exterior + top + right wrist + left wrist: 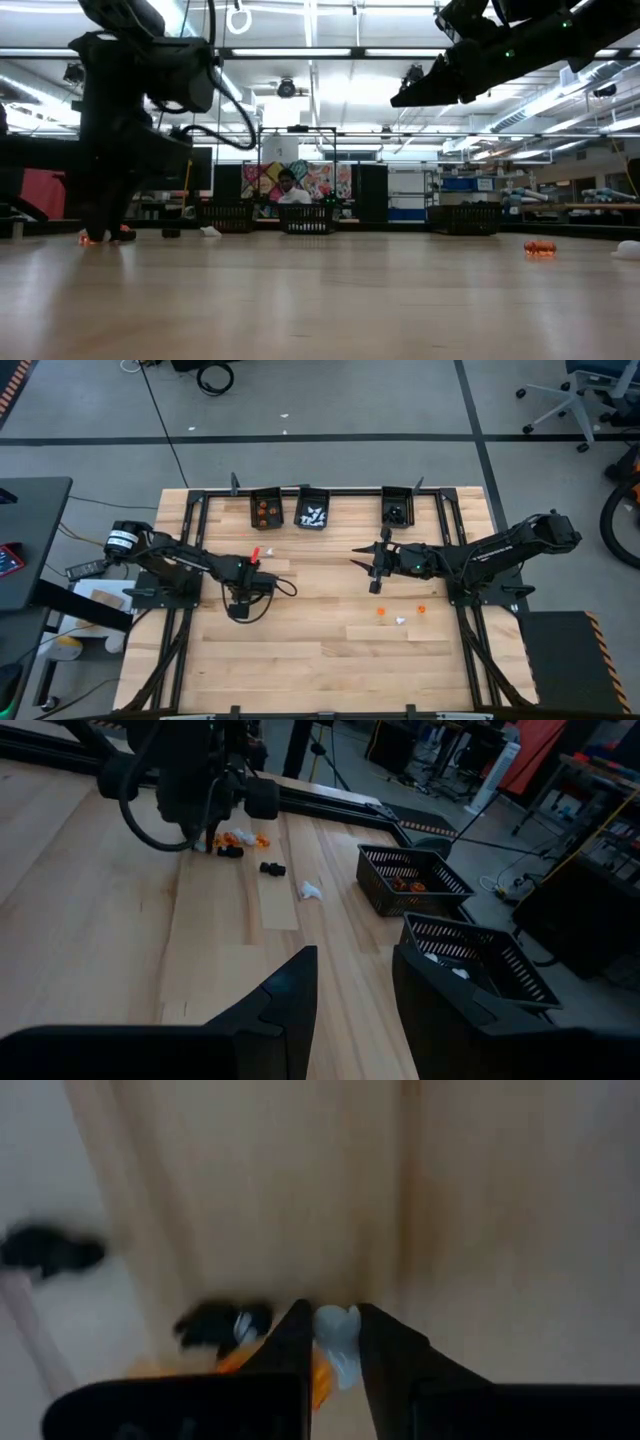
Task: Sort Halloween decoration
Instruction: Put the white ghost toy into the middle black bin
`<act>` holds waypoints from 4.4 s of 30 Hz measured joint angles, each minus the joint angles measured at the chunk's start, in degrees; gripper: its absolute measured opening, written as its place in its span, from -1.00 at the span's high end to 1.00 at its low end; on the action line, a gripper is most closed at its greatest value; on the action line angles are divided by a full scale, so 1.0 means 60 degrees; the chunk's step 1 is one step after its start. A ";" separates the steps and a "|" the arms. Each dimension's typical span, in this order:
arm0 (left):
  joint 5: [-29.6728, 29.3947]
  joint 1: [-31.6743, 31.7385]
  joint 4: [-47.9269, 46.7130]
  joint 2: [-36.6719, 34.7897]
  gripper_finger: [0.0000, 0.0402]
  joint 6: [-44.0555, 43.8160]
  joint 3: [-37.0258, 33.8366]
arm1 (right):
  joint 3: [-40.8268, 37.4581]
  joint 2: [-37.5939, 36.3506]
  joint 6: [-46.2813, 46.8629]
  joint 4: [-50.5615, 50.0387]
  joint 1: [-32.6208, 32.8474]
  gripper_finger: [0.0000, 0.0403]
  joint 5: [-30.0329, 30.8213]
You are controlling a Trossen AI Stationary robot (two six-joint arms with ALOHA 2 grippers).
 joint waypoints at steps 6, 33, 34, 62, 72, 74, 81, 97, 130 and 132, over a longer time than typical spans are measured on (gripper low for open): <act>0.0030 -0.0007 0.0202 0.0000 0.76 0.0266 0.0413 | 0.0000 0.0000 0.0000 0.0000 0.0000 0.32 0.0000; -0.3298 0.1735 0.5808 -0.0028 0.76 0.4815 0.0832 | 0.0000 0.0000 0.0000 -0.0003 0.0001 0.32 0.0000; -0.3291 0.1918 0.6295 -0.0028 0.76 0.5123 0.0832 | 0.0000 0.0000 -0.0001 -0.0004 0.0004 0.32 0.0001; 0.0603 0.6073 1.2515 0.2442 0.31 0.2569 0.0840 | 0.0000 -0.0004 -0.0146 -0.0288 0.0004 0.32 0.0000; 0.0538 0.5494 1.0780 0.1046 0.15 0.3087 0.0836 | 0.0000 -0.0004 -0.0113 -0.0288 0.0003 0.32 0.0000; 0.0261 0.5218 0.9911 0.0541 0.19 0.3303 0.0840 | 0.0000 -0.0004 -0.0113 -0.0288 0.0004 0.32 0.0000; 0.0130 0.4399 0.6262 -0.0667 0.26 0.2616 0.0843 | 0.0000 -0.0004 -0.0138 -0.0295 0.0000 0.32 0.0000; -0.0551 0.4744 0.3309 0.0520 0.25 -0.0740 0.0829 | 0.0000 -0.0004 -0.0007 -0.0280 0.0001 0.32 0.0000; -0.0566 0.4246 0.3903 0.0922 0.70 -0.0798 0.0071 | 0.0000 -0.0004 -0.0004 -0.0233 0.0003 0.32 -0.0029; -0.0579 0.4163 0.3869 0.0932 0.69 -0.0693 0.0121 | 0.0000 -0.0004 -0.0004 -0.0233 0.0003 0.32 -0.0029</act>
